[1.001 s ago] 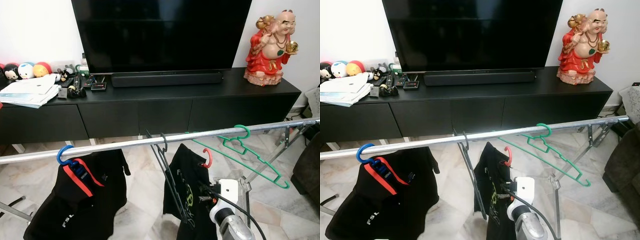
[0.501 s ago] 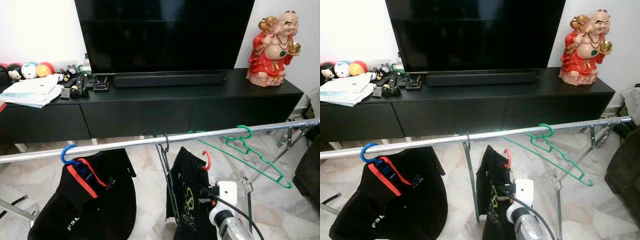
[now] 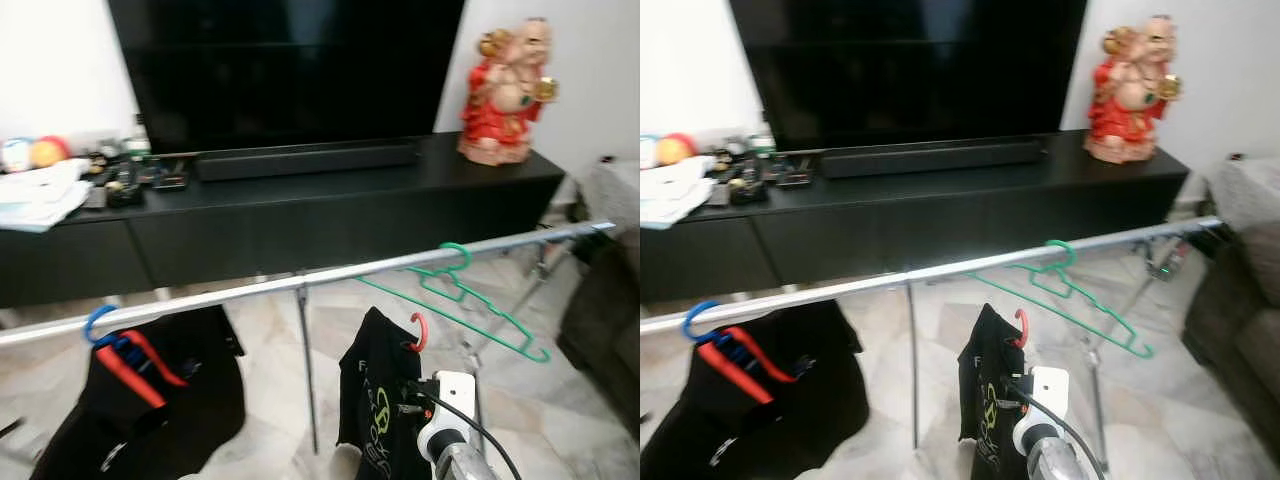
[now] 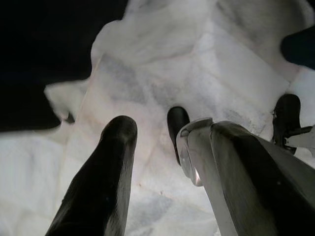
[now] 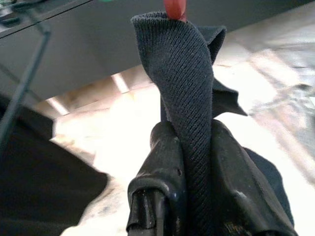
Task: Hang hanger
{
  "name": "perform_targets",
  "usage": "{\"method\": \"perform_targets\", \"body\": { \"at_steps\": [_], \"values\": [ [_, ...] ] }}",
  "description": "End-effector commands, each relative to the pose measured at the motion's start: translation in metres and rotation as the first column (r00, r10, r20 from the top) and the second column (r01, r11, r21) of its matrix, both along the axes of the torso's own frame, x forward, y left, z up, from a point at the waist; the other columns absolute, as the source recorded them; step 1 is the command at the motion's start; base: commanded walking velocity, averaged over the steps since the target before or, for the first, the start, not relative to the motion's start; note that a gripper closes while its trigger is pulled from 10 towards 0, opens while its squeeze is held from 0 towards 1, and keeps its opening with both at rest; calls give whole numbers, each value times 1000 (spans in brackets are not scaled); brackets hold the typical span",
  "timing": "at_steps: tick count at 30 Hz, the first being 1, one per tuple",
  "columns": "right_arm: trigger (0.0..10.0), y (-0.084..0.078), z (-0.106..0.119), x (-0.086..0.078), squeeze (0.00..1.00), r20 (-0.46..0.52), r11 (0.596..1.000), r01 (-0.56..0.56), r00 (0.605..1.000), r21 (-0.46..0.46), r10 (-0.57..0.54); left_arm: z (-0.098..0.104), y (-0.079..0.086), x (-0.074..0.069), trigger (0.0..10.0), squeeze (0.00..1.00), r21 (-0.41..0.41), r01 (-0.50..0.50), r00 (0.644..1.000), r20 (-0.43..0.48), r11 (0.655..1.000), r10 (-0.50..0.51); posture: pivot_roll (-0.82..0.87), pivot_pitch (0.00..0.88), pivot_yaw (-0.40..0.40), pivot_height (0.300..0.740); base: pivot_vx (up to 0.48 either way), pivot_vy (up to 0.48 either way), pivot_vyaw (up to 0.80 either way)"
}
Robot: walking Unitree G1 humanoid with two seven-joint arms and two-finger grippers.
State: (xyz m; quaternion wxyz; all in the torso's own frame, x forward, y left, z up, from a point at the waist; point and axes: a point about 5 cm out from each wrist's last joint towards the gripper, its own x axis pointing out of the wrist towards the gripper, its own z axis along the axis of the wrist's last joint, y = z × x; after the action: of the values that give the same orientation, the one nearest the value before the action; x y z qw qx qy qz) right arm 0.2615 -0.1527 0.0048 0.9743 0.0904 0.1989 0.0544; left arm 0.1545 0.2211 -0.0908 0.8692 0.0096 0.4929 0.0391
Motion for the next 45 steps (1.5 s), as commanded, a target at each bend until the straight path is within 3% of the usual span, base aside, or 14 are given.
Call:
{"method": "perform_targets", "body": {
  "at_steps": [1, 6, 45],
  "values": [
    [10000, 1, 1, 1, 0, 3, 1000, -3, 1000, 3, 3, -1, 2, -4, 10000, 0, 11, 15, 1000, -19, 1000, -15, 19, 0, 13, 740, 0, 0, -788],
    [10000, 2, 1, 1, 0, 4, 1000, -5, 1000, 7, 5, -1, 2, -4, 10000, 0, 11, 16, 1000, -21, 1000, -15, 21, 0, 12, 740, 0, 0, -785],
    [10000, 1, 4, 5, 0, 26, 1000, 10, 1000, -21, -9, -1, 1, -3, 10000, 0, 4, 7, 1000, -12, 1000, -7, 23, 0, 11, 740, -213, 0, 0]
  ]
}}
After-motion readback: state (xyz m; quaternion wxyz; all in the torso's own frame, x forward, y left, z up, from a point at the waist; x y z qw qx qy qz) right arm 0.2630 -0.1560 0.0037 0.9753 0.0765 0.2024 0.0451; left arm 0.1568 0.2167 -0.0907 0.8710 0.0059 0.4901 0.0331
